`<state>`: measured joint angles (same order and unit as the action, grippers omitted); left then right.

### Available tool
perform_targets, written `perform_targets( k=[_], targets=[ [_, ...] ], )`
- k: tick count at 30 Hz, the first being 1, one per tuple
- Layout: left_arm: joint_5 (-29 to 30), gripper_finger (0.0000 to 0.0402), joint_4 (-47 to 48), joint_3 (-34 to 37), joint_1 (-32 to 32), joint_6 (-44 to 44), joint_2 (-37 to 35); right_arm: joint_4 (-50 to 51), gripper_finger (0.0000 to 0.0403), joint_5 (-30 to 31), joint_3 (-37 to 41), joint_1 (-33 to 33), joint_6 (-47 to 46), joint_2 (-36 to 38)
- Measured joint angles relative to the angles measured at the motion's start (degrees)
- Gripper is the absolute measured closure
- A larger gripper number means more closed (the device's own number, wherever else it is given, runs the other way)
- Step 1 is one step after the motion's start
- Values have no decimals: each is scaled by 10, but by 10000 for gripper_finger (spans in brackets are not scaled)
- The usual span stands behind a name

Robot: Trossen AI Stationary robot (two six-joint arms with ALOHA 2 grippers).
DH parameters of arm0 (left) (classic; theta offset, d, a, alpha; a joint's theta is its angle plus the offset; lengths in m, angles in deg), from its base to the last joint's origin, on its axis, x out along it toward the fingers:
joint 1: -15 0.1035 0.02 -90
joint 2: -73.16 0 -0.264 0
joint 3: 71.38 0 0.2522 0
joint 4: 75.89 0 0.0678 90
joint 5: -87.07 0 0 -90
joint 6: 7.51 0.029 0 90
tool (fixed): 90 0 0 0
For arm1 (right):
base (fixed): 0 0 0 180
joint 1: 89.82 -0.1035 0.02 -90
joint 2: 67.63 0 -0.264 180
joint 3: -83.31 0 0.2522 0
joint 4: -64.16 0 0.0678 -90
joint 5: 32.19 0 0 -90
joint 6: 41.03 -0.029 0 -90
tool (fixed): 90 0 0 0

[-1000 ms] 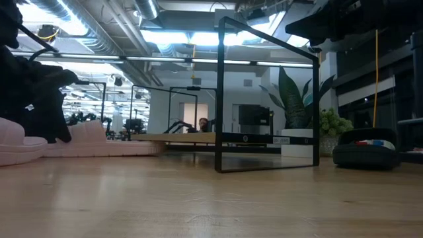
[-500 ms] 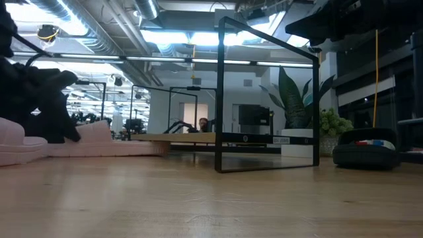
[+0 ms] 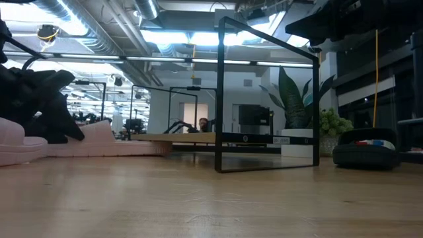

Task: Pick and place slides into the shelf
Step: Put the top pink slide on the shelf

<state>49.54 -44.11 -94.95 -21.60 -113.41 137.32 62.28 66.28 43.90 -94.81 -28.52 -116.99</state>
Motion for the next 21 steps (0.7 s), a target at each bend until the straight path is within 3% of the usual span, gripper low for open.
perform_targets(
  k=[6, 14, 21],
  targets=[
    [3, 271, 0, 0, 0, 1, 0, 0, 382, 0, 0, 0, 0, 0],
    [8, 385, -14, 0, 0, 1, 0, 0, 382, 0, 0, 0, 0, 0],
    [-6, 397, -12, -4, 1, -5, 0, 0, 382, 0, 0, 0, 0, 0]
  ],
)
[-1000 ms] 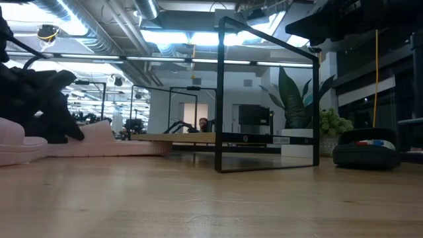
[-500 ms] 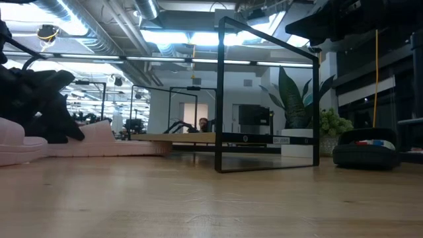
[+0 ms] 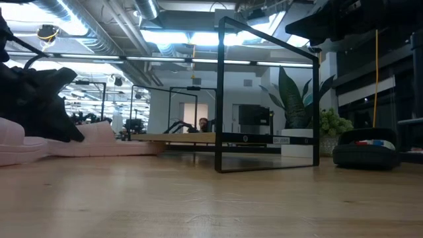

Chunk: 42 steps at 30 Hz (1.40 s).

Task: Pick and place slides into the shelf
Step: Put the top pink slide on the shelf

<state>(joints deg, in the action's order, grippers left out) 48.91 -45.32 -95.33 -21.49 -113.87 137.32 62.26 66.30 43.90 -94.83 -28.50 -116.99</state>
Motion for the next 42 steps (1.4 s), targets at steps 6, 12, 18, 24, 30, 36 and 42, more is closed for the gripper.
perform_targets(
  k=[6, 12, 18, 24, 30, 36, 42],
  targets=[
    [-54, 398, 12, -37, 0, 22, -1, 0, 382, 0, 0, 0, 0, 0],
    [-120, 399, 84, -90, 0, 30, -1, 0, 382, 0, 0, 0, 0, 0],
    [-180, 400, 249, -169, 0, 15, -1, 0, 382, 0, 0, 0, 0, 0],
    [-220, 401, 371, -251, 0, 15, -1, -4, 382, 0, 0, 0, -2, 0],
    [-257, 401, 447, -312, 6, 28, -1, -4, 382, 0, 0, 0, -2, 0],
    [-266, 401, 512, -367, 13, 48, -1, -4, 382, 0, 0, 0, -2, 0],
    [-268, 401, 537, -417, 13, 75, -1, -4, 382, 0, 0, 0, -2, 0]
  ],
)
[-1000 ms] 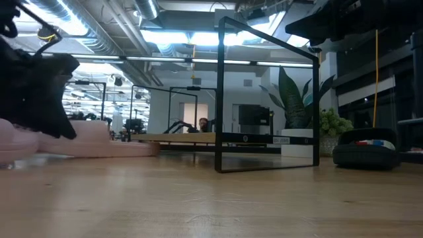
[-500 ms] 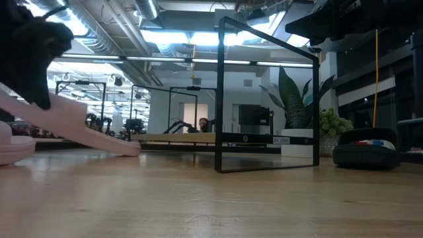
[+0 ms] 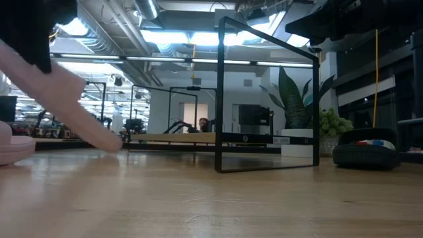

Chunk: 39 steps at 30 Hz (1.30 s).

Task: Pick and place slides into the shelf
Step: Put the top pink slide on the shelf

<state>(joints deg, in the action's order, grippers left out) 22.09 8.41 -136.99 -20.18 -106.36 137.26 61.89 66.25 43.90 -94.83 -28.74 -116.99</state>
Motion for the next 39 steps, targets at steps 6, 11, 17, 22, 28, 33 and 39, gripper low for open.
perform_targets(
  k=[6, 11, 17, 22, 28, 33, 39],
  targets=[
    [18, 401, 12, -40, 0, 34, 0, 0, 382, 0, 0, 0, 1, 0],
    [47, 401, 11, -66, -7, 56, 0, 0, 382, 0, 0, 0, 1, 0],
    [64, 401, 13, -72, -10, 69, 0, 0, 382, 0, 0, 0, 2, 0],
    [98, 401, 26, -72, -14, 79, 0, 0, 382, 0, 0, 0, 2, 0],
    [158, 401, 26, -72, -14, 121, 0, 0, 382, 0, 0, 0, 2, 0],
    [231, 401, 24, -72, -14, 145, 0, 0, 382, 0, 0, 0, 2, 0],
    [278, 401, 14, -71, 1, 146, 1, 0, 382, 0, 0, 0, 3, 0]
  ],
)
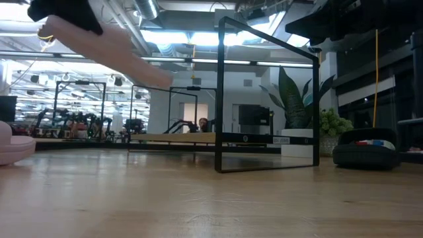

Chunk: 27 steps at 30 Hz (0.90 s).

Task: Pick and place slides into the shelf
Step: Put the top pink slide on the shelf

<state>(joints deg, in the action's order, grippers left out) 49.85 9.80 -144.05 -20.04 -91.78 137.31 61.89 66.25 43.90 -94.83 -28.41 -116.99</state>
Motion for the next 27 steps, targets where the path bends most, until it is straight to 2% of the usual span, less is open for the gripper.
perform_targets(
  k=[4, 10, 18, 23, 27],
  targets=[
    [36, 401, -57, 29, 18, 37, 1, 0, 382, 0, 0, 0, 1, 0],
    [38, 401, -181, 109, 67, 94, 1, 0, 382, 0, 0, 0, 10, 0],
    [36, 401, -403, 194, 129, 264, 1, 0, 382, 0, 0, 0, 14, 0],
    [-8, 401, -561, 243, 173, 388, 1, 0, 382, 0, 0, 0, 14, 0],
    [-43, 401, -642, 277, 210, 456, 1, 0, 382, 0, 0, 0, 14, 0]
  ],
)
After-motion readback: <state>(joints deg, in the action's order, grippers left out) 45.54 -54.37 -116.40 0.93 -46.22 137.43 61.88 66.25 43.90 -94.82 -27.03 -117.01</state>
